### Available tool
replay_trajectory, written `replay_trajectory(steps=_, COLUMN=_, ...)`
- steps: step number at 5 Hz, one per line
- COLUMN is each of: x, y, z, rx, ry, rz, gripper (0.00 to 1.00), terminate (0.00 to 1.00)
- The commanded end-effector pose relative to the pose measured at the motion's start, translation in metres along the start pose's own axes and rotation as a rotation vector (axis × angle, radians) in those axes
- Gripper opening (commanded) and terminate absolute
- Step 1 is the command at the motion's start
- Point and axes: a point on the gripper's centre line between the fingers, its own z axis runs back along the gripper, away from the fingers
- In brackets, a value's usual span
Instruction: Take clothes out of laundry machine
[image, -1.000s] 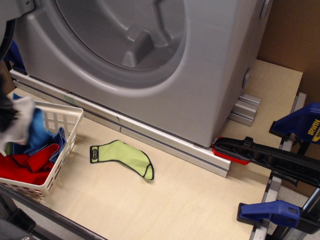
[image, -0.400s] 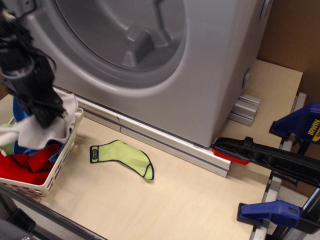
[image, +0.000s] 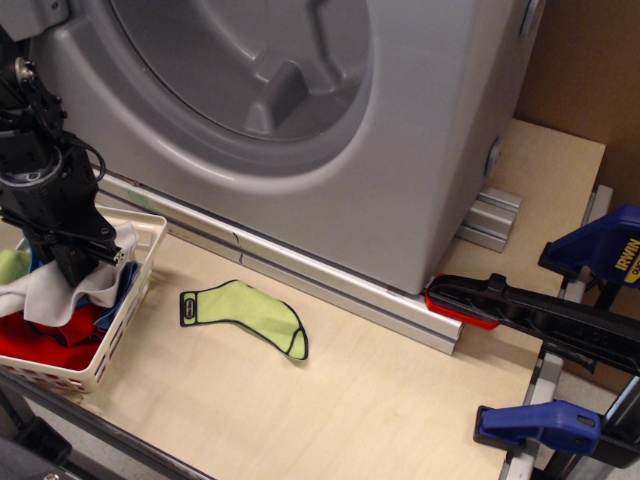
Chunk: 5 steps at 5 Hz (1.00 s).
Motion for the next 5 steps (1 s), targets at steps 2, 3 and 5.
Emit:
replay_trajectory(steps=2, x=0.001, y=0.016, z=0.050, rx=0.092, ry=0.083, rz=0.112, gripper=1.00, terminate=0.00)
replay_trajectory(steps=3, x=0.011, y=0.015, z=0.072, rx=0.078, ry=0.053, rz=0.109, gripper=1.00, terminate=0.00)
replay_trajectory(steps=5, x=0.024, y=0.017, z=0.095, rx=0.081, ry=0.063, rz=0.091, gripper=1.00, terminate=0.00)
